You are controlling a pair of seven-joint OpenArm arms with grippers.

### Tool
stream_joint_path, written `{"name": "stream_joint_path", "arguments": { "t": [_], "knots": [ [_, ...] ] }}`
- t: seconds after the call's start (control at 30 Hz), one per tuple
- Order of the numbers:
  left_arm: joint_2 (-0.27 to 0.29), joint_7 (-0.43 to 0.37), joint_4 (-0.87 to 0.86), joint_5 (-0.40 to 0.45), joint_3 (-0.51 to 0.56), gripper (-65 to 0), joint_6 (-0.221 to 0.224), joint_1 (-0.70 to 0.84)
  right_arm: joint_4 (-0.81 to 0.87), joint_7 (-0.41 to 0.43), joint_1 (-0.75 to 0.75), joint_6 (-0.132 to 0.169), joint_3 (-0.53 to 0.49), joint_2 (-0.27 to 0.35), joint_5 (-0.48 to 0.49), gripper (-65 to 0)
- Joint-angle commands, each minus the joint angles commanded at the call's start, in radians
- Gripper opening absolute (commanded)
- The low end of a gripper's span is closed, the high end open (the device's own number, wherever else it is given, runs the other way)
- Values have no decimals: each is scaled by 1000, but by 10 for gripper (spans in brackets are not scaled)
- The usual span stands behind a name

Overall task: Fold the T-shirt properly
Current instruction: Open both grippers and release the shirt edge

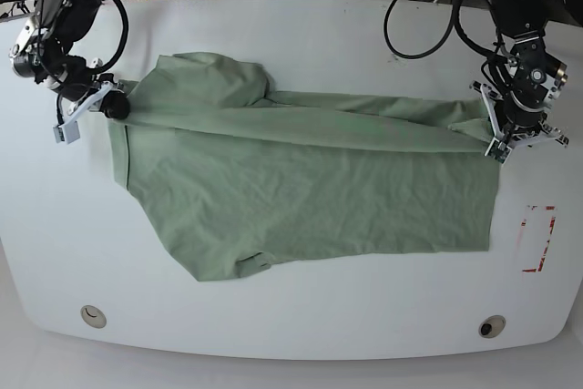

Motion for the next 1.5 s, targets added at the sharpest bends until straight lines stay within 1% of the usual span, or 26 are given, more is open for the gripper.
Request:
{"name": "stream_joint_path", "arguments": {
  "t": [0.03,0.1,0.17,0.2,0.23,0.3,0.33,0.4,0.47,0.53,0.6,0.67,0.73,0.83,0.87,0.93,1.07,1.17,1.27,1.4,1.5],
  "knots": [
    [0,0,-15,2,0,-493,0,-14,-2,12,0,0,-12,5,-14,-642],
    [0,0,-55,9,0,-418,0,-38,-2,35,0,0,-21,2,-41,-591],
    [-21,0,-103,6,2,-313,0,-66,-2,43,0,0,-18,2,-75,-480],
    [-32,0,-124,2,8,-271,0,-78,-2,43,0,0,-18,2,-89,-411],
    [-41,0,-141,2,23,-249,0,-92,2,43,0,0,-18,6,-95,-346],
    [-49,0,-147,2,41,-242,0,-107,8,37,-3,0,-17,9,-77,-238],
    [-49,0,-127,0,41,-242,0,-107,29,25,-9,0,-11,12,-46,-209],
    [-49,0,-78,0,37,-240,0,-94,92,-14,-58,0,31,20,12,-206],
    [-49,0,-49,0,37,-240,0,-80,132,-43,-86,0,54,0,71,-205],
    [-43,0,-34,0,35,-242,0,-77,150,-61,-106,0,57,-15,103,-205],
    [-41,0,-34,0,34,-242,0,-32,180,-66,-161,0,58,-28,118,-206],
    [-40,0,-35,0,34,-242,0,-12,187,-60,-193,0,58,-46,115,-206],
    [-21,0,-35,-3,32,-242,0,11,186,-54,-232,0,58,-69,115,-206],
    [-17,-3,-49,-38,-9,-242,0,40,184,-31,-273,0,55,-91,115,-206],
    [-15,-3,-71,-54,-18,-242,0,41,184,-18,-276,0,52,-107,114,-206],
    [-20,-5,-104,-72,-23,-242,0,43,184,-12,-278,0,51,-123,114,-206],
    [-20,-6,-153,-75,-26,-243,0,41,183,-12,-275,0,48,-126,114,-206],
    [-20,-6,-157,-75,-25,-243,0,38,183,-12,-265,0,44,-133,114,-206],
    [-20,-8,-158,-75,-21,-243,0,37,183,-12,-247,0,44,-163,114,-206],
    [-21,-8,-160,-75,-17,-243,0,35,150,-14,-249,0,43,-173,114,-206],
    [-21,-8,-160,-75,-21,-243,0,35,121,-21,-249,0,3,-187,114,-206]
  ]
}}
